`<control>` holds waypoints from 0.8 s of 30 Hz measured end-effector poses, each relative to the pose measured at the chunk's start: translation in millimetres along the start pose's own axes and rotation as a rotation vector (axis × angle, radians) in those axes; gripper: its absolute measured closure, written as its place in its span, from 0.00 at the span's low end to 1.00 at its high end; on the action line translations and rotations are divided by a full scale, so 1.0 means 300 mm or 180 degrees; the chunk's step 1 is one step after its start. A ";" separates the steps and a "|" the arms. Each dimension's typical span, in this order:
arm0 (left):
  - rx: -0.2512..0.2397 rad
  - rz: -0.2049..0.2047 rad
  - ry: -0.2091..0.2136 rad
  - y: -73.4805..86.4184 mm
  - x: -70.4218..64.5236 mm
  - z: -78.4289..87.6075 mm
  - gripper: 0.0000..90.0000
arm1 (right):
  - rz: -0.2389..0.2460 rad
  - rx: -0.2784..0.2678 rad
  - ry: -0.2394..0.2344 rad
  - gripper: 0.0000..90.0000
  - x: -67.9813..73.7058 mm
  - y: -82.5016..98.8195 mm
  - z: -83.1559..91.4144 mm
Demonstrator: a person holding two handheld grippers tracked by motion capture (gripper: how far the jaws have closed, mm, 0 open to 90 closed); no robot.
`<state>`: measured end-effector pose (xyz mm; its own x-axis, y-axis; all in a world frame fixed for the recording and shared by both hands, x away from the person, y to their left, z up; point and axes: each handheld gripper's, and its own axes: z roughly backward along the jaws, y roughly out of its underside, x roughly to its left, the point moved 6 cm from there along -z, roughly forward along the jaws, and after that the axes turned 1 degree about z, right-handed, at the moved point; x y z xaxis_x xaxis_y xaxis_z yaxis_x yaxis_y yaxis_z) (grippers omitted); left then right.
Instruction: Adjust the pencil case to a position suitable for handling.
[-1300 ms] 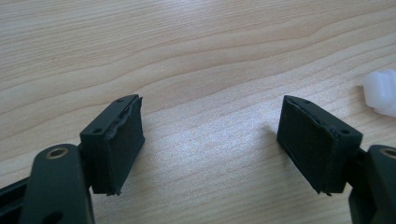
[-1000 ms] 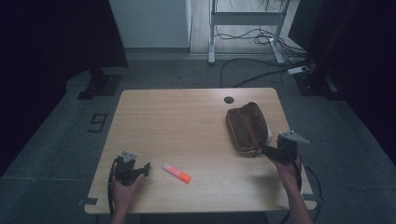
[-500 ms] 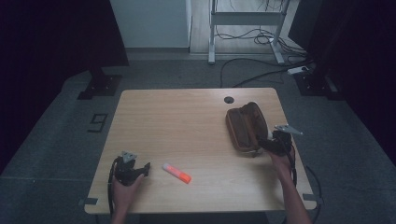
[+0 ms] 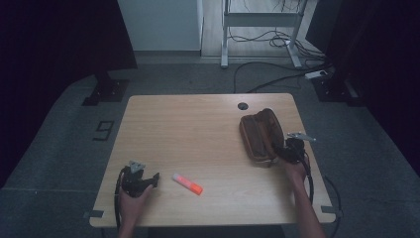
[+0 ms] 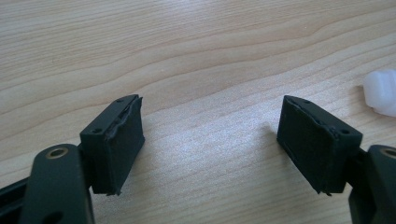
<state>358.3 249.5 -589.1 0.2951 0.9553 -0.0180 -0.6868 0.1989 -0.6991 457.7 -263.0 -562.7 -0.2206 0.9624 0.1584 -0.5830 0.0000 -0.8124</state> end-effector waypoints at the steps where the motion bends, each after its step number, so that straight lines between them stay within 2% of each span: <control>1: 0.0000 -0.0001 0.0000 0.000 0.000 0.000 0.25 | -0.0021 0.0026 -0.0009 0.69 -0.001 0.005 -0.005; 5: 0.0000 0.0000 0.0000 0.000 0.000 0.000 0.25 | -0.0042 0.0021 -0.0001 0.76 -0.005 0.010 -0.014; 7: 0.0001 -0.0001 0.0000 0.000 0.000 0.000 0.25 | -0.0046 -0.0018 0.0050 0.84 -0.013 0.006 -0.009; 10: 0.0000 0.0000 -0.0001 0.000 0.000 0.000 0.25 | -0.0090 -0.0063 0.0050 0.89 -0.023 0.009 -0.006; 15: 0.0001 -0.0001 0.0000 0.000 0.000 0.000 0.25 | -0.0235 -0.0133 -0.0002 0.91 -0.040 0.016 -0.001; 21: 0.0001 0.0000 -0.0001 0.000 0.000 0.000 0.25 | -0.0283 -0.0208 0.0023 0.92 -0.044 0.010 0.015; 24: 0.0001 0.0000 -0.0001 0.000 0.000 0.000 0.25 | -0.0352 -0.0251 -0.0024 0.92 -0.050 0.006 0.031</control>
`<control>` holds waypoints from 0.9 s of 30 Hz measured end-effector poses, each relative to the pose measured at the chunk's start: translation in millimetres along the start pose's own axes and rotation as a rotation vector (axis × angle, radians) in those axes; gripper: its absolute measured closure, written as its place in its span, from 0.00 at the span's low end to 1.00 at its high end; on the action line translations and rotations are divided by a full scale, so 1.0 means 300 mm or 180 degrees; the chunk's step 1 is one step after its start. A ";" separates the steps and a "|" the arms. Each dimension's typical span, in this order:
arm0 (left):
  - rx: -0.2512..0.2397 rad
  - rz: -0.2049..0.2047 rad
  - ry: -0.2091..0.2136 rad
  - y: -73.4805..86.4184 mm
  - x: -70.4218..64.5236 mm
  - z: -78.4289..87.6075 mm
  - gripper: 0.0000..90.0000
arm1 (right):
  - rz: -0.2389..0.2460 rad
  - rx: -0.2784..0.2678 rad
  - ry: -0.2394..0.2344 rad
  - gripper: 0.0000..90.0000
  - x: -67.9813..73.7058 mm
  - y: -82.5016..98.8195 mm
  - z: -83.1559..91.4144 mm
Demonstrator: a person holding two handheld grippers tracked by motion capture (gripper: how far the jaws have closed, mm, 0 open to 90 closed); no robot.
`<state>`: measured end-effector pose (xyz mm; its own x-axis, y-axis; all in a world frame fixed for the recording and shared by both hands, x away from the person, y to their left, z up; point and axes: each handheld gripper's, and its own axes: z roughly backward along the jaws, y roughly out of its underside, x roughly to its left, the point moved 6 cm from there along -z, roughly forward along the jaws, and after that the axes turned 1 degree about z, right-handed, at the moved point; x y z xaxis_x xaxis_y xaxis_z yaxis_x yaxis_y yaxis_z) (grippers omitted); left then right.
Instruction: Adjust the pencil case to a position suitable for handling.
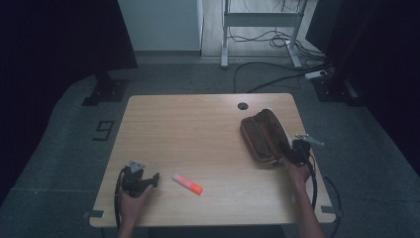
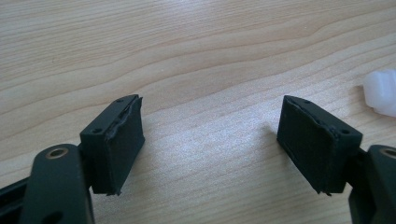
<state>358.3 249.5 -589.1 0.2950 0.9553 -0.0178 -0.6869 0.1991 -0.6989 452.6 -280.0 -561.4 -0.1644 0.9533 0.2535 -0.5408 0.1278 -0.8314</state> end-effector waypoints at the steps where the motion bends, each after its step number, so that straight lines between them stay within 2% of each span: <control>1: -0.0001 0.0000 0.0000 0.000 0.000 0.000 0.25 | -0.0015 -0.0008 -0.0015 0.92 -0.002 -0.002 0.005; 6: 0.0000 0.0000 0.0000 0.000 0.000 0.000 0.25 | -0.0102 -0.0126 -0.0095 0.93 -0.004 -0.015 0.031; 15: 0.0000 0.0001 0.0001 0.000 0.000 0.000 0.25 | -0.0114 -0.0215 -0.0246 0.93 0.015 -0.031 0.056; 22: 0.0000 0.0000 0.0001 0.000 0.000 0.000 0.25 | -0.0078 -0.0266 -0.0379 0.93 0.041 -0.046 0.076; 27: 0.0000 -0.0001 0.0001 0.000 0.000 0.000 0.25 | 0.0014 -0.0281 -0.0457 0.93 0.066 -0.055 0.089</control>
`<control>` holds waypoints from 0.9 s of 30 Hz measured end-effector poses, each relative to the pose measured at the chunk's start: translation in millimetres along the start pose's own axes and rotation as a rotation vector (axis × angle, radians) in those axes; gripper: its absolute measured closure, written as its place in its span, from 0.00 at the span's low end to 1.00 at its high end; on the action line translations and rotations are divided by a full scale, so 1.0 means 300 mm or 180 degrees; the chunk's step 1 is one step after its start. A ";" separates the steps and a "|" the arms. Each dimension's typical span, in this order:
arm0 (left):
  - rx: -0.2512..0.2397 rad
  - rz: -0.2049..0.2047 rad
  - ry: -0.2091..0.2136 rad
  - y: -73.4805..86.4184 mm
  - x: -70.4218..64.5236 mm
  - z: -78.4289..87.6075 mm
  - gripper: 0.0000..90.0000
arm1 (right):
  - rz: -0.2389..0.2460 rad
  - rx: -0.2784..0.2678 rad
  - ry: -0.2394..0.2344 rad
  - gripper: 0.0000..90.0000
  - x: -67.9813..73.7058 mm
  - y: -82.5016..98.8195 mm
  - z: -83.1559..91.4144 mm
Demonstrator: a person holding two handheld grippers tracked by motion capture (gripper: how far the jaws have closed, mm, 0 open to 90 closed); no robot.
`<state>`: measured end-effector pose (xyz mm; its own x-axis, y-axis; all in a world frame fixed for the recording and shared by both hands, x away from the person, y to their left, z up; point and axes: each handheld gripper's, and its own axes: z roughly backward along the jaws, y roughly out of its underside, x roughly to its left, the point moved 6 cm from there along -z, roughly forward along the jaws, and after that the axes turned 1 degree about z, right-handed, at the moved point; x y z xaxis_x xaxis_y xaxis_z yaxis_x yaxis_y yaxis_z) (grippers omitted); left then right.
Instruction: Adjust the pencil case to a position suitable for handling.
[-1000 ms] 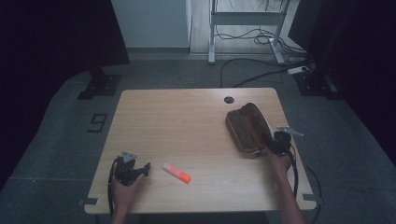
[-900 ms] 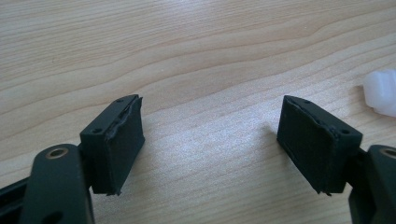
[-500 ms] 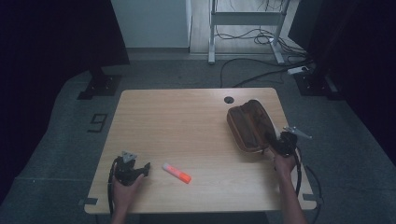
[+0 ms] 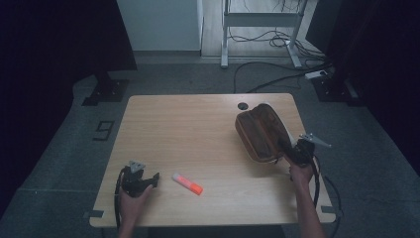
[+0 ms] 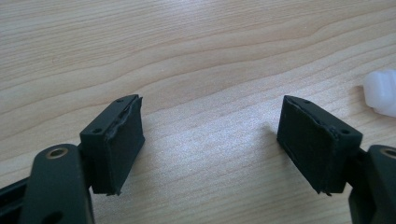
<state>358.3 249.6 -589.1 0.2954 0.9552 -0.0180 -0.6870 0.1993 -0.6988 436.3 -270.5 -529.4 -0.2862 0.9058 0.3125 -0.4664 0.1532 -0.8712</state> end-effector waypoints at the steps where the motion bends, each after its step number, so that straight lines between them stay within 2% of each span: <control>1: 0.0000 0.0000 0.0000 0.000 0.000 0.000 0.25 | 0.0004 -0.0013 -0.0023 0.93 0.008 -0.002 0.000; 7: 0.0000 0.0001 0.0000 0.000 0.000 0.000 0.25 | 0.0107 -0.0004 -0.0128 0.93 0.050 -0.005 -0.004; 19: -0.0001 0.0001 0.0000 0.000 0.000 0.000 0.25 | 0.0191 0.0029 -0.0292 0.93 0.101 -0.004 -0.009; 27: -0.0002 0.0001 0.0000 0.000 0.000 0.000 0.25 | 0.0281 0.0076 -0.0420 0.93 0.153 0.005 -0.020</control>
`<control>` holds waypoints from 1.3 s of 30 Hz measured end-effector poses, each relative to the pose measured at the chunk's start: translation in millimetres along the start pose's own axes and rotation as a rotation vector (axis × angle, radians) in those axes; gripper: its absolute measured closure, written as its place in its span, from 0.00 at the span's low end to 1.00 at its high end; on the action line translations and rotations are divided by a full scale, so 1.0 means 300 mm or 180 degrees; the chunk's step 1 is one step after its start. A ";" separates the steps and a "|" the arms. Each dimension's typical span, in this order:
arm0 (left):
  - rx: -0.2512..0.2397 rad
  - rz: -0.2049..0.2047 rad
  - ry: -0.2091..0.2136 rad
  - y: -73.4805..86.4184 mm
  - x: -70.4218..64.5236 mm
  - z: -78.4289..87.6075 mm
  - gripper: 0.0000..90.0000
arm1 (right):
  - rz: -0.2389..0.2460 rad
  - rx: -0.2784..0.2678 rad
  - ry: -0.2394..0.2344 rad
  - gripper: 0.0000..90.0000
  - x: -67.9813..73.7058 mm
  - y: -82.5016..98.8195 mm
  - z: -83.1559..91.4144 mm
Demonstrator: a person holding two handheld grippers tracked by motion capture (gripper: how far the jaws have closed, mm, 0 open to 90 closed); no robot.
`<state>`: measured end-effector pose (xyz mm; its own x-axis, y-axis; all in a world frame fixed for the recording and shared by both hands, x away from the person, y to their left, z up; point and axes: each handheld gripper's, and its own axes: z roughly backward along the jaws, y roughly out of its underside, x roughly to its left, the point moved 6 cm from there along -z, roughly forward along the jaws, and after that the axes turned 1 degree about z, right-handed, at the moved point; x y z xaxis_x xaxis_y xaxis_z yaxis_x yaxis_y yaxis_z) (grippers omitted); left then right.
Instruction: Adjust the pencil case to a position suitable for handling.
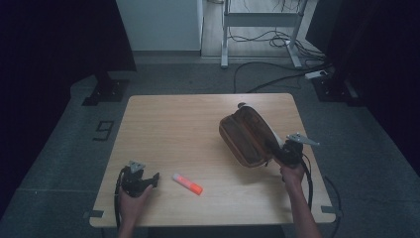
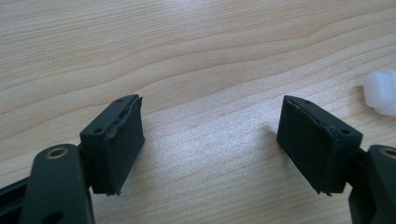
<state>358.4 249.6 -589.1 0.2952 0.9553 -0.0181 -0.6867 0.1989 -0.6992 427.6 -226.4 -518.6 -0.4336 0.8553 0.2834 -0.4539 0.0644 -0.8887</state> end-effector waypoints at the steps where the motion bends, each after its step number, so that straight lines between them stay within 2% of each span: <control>1: 0.0000 0.0000 0.0000 0.000 0.000 0.000 0.25 | 0.0008 0.0009 -0.0006 0.93 0.004 0.001 -0.002; 21: 0.0001 0.0000 0.0000 0.000 0.000 0.000 0.25 | 0.0204 0.0150 -0.0200 0.92 0.103 0.030 -0.057; 32: 0.0002 -0.0001 0.0000 0.000 0.000 0.000 0.25 | 0.0281 0.0240 -0.0399 0.92 0.153 0.053 -0.087; 39: 0.0002 -0.0001 0.0001 0.000 0.000 0.000 0.25 | 0.0387 0.0335 -0.0505 0.92 0.184 0.075 -0.111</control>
<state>358.3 249.6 -589.1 0.2956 0.9551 -0.0181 -0.6871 0.1994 -0.6987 419.3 -160.7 -535.0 -0.6034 0.7614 0.2369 -0.4658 -0.0954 -0.8797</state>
